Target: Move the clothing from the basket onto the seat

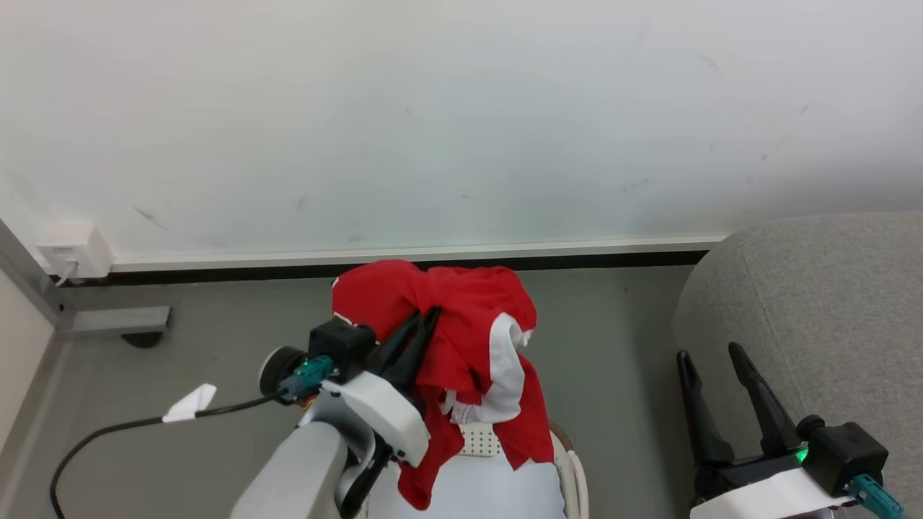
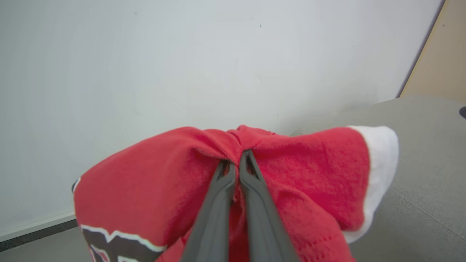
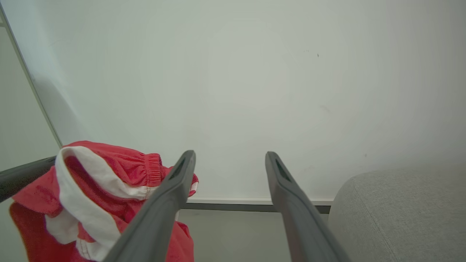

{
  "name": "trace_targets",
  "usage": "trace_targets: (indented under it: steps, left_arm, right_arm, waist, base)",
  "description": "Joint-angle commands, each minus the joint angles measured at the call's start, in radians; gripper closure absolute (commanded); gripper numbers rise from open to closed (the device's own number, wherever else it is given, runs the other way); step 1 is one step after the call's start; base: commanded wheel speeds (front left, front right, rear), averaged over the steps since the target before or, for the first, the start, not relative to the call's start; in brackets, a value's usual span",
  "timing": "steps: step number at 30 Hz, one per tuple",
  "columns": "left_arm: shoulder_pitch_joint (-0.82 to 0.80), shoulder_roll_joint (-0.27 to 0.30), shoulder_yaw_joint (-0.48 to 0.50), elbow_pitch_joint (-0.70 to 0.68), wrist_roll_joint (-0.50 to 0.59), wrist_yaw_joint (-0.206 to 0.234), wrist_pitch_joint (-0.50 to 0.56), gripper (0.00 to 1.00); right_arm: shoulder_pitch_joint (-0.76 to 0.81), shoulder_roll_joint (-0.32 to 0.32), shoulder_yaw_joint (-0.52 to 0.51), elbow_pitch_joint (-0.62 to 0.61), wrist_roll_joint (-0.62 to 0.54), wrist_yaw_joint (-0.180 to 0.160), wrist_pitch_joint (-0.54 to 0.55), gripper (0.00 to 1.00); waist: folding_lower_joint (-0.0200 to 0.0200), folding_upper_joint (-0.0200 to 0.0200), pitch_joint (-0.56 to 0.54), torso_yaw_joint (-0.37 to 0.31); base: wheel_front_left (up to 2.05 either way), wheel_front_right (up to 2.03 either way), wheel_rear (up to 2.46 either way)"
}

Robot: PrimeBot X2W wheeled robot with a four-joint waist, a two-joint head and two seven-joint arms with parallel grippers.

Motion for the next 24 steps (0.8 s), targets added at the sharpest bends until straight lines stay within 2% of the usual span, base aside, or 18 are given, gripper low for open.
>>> trace_targets:
  steps: [1,13,24]
  left_arm:
    - [-0.018,0.007,0.017,-0.032,-0.020,0.003,-0.003,1.00]
    - [-0.037,0.017,0.055,-0.156,-0.041,0.011,0.002,1.00]
    - [-0.032,0.008,0.030,-0.182,-0.054,0.013,0.012,1.00]
  right_arm:
    - [0.009,-0.001,0.009,0.001,0.009,-0.002,-0.003,0.00]
    - [0.003,-0.002,0.064,0.005,0.023,-0.002,-0.003,0.00]
    - [-0.048,-0.048,0.205,0.024,0.030,-0.002,-0.003,0.00]
  waist:
    - [0.0001,0.0000,-0.002,0.001]
    - [0.0001,0.0000,-0.011,-0.001]
    - [0.0001,0.0000,-0.007,0.013]
  base:
    - [0.00,0.00,0.00]
    - [0.00,0.00,0.00]
    - [0.00,0.00,0.00]
